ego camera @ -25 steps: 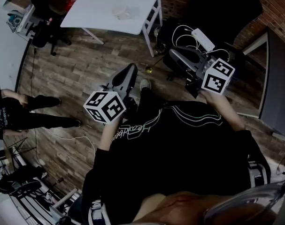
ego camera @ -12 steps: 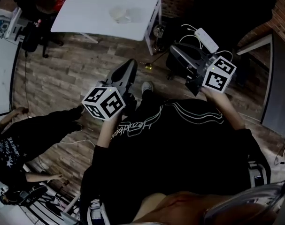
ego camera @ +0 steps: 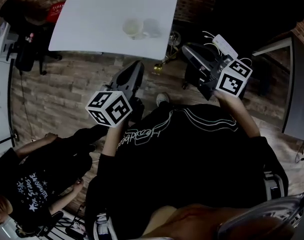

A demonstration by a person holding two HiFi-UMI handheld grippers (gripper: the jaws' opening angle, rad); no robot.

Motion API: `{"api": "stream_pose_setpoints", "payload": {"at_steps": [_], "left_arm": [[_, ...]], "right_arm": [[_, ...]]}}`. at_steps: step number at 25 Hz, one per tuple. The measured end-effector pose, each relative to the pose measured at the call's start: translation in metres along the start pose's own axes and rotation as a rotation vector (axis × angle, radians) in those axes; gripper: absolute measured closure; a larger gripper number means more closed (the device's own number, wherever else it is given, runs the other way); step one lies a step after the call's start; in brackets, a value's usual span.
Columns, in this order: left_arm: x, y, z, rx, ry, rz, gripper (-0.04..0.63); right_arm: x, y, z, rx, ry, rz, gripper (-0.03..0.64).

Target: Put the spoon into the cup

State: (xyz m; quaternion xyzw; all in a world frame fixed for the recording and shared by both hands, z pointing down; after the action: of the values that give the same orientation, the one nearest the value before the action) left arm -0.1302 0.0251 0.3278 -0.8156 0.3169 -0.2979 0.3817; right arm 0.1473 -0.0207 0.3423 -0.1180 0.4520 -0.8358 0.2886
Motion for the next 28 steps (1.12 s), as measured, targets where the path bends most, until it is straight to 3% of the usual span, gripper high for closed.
{"api": "stream_pose_setpoints", "payload": {"at_steps": [8, 18, 28], "left_arm": [[0.002, 0.035, -0.069, -0.007, -0.025, -0.017, 0.592], [0.012, 0.048, -0.106, -0.029, 0.015, -0.004, 0.592], [0.045, 0.062, -0.140, -0.053, 0.066, 0.000, 0.592]], "right_arm": [[0.068, 0.001, 0.005, -0.020, -0.053, 0.027, 0.617], [0.106, 0.006, 0.027, -0.021, -0.053, 0.020, 0.617], [0.146, 0.016, 0.077, -0.012, -0.053, -0.006, 0.617]]}}
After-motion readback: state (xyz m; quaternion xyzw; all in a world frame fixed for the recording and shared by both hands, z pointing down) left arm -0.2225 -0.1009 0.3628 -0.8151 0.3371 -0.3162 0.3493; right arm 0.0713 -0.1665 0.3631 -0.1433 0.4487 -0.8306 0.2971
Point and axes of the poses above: the fingertips, and each gripper's own axes: x forward along the fingers, z to its right, y out of its top, the point moved 10 cm from there along -x, backward along the fingers, and after that the axes turned 5 degrees about z, right-handed, at the moved point
